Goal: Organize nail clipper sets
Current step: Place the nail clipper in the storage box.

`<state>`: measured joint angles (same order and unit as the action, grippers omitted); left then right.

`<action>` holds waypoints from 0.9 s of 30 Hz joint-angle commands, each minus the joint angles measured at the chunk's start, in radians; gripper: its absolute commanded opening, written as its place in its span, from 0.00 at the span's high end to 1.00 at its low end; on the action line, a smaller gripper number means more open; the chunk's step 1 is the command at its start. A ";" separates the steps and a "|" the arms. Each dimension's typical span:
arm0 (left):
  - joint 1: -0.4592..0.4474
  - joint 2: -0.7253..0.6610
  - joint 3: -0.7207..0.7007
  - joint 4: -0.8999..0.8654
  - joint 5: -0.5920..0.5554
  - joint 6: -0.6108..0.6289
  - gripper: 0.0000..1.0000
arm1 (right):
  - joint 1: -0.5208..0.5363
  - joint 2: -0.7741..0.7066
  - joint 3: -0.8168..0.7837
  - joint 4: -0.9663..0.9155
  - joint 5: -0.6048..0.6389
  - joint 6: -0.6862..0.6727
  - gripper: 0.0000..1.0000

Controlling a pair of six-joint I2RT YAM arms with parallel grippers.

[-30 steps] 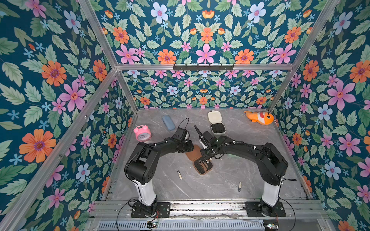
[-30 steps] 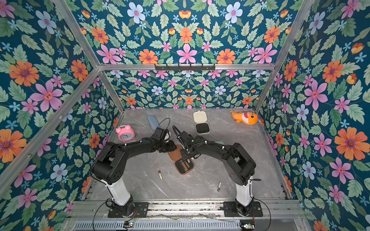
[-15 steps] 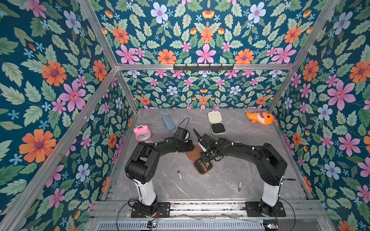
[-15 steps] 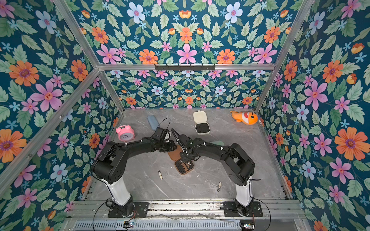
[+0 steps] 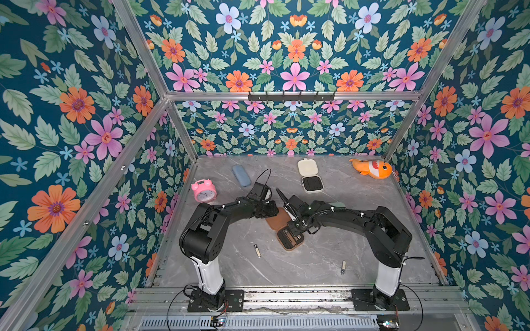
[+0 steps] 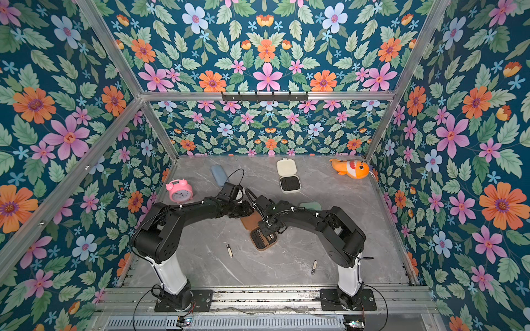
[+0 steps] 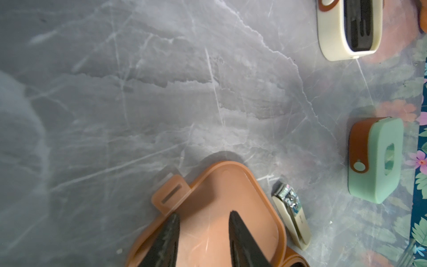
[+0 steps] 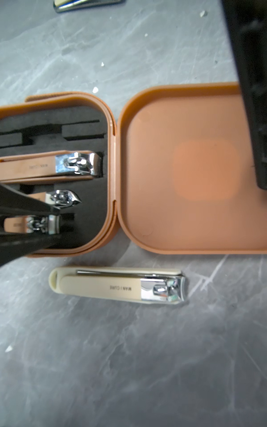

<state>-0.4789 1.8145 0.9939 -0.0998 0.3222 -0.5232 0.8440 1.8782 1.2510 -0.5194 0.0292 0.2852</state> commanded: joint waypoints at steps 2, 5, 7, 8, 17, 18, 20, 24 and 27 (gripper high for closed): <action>0.002 0.011 -0.008 -0.114 -0.044 0.006 0.61 | 0.003 0.000 -0.004 -0.022 0.004 0.002 0.87; 0.001 0.009 -0.008 -0.115 -0.042 0.006 0.60 | 0.003 0.005 0.004 -0.022 0.008 0.008 0.84; 0.002 0.009 -0.008 -0.115 -0.041 0.007 0.61 | 0.003 0.011 0.013 -0.021 0.012 0.010 0.80; 0.002 0.008 -0.009 -0.114 -0.040 0.007 0.61 | 0.002 0.016 0.020 -0.021 0.014 0.012 0.79; 0.002 0.007 -0.008 -0.115 -0.038 0.006 0.61 | 0.001 0.029 0.057 -0.036 0.053 0.023 0.74; 0.002 0.008 -0.008 -0.116 -0.037 0.007 0.61 | 0.001 0.028 0.061 -0.041 0.058 0.025 0.74; 0.002 0.006 -0.005 -0.117 -0.038 0.007 0.61 | 0.001 0.025 0.067 -0.049 0.061 0.028 0.74; 0.002 -0.005 0.013 -0.129 -0.032 0.009 0.61 | 0.001 0.005 0.061 -0.044 0.049 0.035 0.80; 0.002 -0.028 0.035 -0.146 -0.027 0.011 0.60 | 0.002 0.005 0.053 -0.043 0.030 0.042 0.82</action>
<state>-0.4778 1.8008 1.0157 -0.1577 0.3092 -0.5205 0.8452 1.8889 1.3087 -0.5545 0.0650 0.3119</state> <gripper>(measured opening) 0.398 0.192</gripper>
